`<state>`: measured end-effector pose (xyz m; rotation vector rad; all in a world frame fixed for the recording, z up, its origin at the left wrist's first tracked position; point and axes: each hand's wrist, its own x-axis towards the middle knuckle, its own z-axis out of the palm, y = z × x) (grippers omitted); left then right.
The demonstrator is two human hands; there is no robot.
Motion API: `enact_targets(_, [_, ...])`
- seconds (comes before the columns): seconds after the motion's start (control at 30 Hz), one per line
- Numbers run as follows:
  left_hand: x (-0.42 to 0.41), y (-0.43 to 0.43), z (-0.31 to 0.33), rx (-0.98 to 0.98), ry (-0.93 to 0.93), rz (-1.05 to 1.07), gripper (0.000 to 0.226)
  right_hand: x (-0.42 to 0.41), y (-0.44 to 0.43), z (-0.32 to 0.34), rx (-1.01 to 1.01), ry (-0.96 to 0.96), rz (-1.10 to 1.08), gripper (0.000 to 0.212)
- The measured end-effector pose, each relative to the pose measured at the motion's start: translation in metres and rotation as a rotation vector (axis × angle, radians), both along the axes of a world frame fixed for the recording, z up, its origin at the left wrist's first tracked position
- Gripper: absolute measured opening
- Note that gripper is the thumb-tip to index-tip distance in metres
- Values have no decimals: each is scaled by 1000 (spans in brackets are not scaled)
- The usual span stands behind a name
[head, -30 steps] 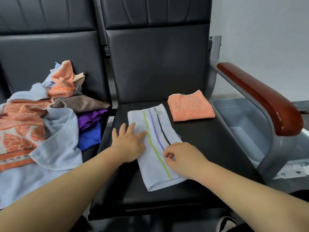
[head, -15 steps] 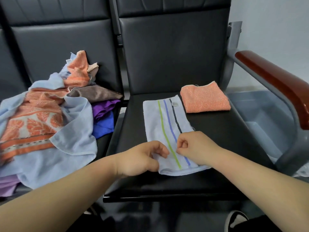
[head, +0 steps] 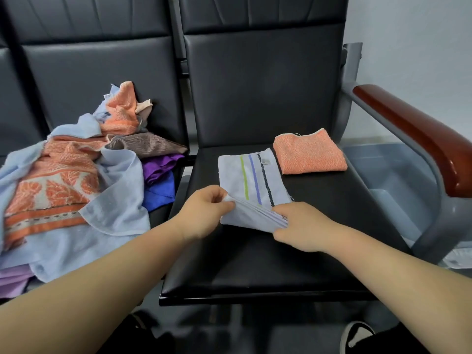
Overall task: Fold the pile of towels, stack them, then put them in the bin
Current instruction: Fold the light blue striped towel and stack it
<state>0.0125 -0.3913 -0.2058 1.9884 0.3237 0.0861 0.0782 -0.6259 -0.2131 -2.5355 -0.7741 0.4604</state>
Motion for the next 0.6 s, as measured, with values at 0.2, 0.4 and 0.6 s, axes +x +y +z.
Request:
enact_targets(0.2, [2, 21, 16, -161, 2, 72, 14, 18, 2, 12, 373, 122, -240, 10])
enact_targets(0.4, [-11, 36, 37, -324, 550, -82, 15, 28, -3, 22, 372, 769, -389, 28])
enact_targets(0.6, [6, 41, 32, -256, 428, 71, 12, 39, 3, 27, 453, 761, -423, 13])
